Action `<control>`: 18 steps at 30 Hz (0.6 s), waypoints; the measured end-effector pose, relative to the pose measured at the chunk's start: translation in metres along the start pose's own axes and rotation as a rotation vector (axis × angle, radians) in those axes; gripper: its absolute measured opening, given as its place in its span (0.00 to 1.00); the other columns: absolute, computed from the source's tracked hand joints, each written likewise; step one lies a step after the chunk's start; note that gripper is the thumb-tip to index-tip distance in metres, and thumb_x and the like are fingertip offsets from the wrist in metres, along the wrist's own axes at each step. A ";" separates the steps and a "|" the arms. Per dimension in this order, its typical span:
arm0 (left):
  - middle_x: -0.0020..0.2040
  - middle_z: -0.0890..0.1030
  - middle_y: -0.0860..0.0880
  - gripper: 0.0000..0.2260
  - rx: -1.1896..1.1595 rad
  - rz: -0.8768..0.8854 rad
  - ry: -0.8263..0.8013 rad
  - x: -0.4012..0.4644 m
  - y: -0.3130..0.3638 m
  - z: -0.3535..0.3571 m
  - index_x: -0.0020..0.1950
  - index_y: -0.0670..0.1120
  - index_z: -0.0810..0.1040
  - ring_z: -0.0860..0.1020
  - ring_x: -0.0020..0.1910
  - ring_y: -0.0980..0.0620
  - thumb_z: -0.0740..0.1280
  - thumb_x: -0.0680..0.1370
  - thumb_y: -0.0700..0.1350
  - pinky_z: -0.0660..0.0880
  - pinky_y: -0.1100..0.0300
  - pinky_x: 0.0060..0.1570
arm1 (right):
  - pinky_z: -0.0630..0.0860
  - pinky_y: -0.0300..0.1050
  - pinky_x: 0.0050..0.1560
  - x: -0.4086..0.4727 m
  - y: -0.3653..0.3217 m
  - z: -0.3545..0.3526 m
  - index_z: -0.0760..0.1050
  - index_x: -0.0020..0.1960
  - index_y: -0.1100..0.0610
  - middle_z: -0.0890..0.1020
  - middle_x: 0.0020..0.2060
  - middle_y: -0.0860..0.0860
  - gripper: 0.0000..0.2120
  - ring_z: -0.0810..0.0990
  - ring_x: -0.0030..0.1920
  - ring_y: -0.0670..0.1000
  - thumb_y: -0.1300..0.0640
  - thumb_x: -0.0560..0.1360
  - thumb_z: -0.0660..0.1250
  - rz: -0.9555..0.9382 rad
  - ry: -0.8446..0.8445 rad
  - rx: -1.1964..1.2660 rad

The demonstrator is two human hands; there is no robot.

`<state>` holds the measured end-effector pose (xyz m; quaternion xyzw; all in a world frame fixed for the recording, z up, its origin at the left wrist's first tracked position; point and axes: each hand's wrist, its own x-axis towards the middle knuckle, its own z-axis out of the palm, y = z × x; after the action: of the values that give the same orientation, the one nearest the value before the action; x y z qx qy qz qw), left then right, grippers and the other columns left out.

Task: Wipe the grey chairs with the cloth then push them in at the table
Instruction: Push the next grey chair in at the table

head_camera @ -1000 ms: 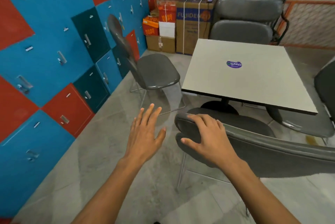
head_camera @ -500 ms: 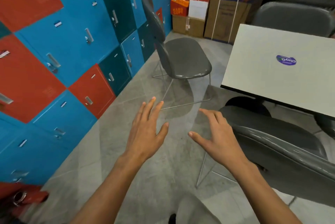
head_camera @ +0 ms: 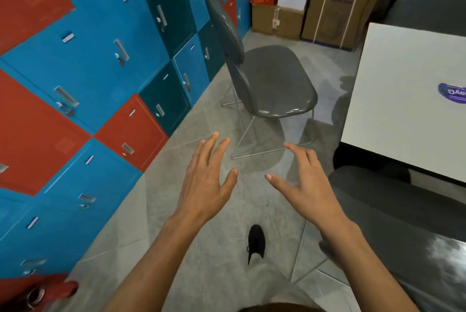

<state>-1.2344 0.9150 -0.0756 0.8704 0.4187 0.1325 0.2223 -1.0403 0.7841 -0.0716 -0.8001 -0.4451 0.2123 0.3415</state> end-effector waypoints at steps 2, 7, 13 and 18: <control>0.84 0.49 0.57 0.30 -0.004 0.009 -0.002 0.034 -0.002 -0.005 0.83 0.57 0.56 0.47 0.83 0.53 0.64 0.83 0.57 0.51 0.53 0.78 | 0.71 0.60 0.69 0.034 -0.003 -0.001 0.60 0.77 0.44 0.66 0.70 0.46 0.37 0.69 0.70 0.51 0.36 0.73 0.70 0.013 0.008 0.003; 0.84 0.48 0.58 0.30 -0.024 0.007 0.006 0.111 -0.005 -0.017 0.83 0.58 0.55 0.46 0.83 0.53 0.62 0.83 0.58 0.54 0.49 0.79 | 0.71 0.57 0.69 0.120 -0.015 -0.003 0.61 0.77 0.46 0.66 0.70 0.47 0.38 0.70 0.70 0.51 0.35 0.73 0.70 -0.011 0.002 0.002; 0.84 0.50 0.57 0.30 -0.061 -0.012 0.042 0.178 -0.022 -0.029 0.83 0.57 0.57 0.49 0.83 0.50 0.64 0.83 0.56 0.59 0.44 0.79 | 0.68 0.46 0.69 0.198 -0.032 0.000 0.62 0.77 0.48 0.66 0.72 0.47 0.37 0.67 0.72 0.49 0.39 0.74 0.71 -0.067 -0.005 0.013; 0.84 0.51 0.56 0.30 -0.056 -0.013 0.056 0.237 -0.046 -0.038 0.83 0.56 0.57 0.48 0.83 0.51 0.64 0.83 0.57 0.54 0.50 0.77 | 0.68 0.44 0.68 0.257 -0.045 0.010 0.61 0.78 0.49 0.66 0.71 0.48 0.38 0.68 0.71 0.49 0.38 0.74 0.71 -0.054 -0.021 0.007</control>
<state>-1.1357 1.1378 -0.0556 0.8571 0.4267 0.1668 0.2356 -0.9399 1.0246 -0.0544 -0.7842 -0.4693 0.2131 0.3454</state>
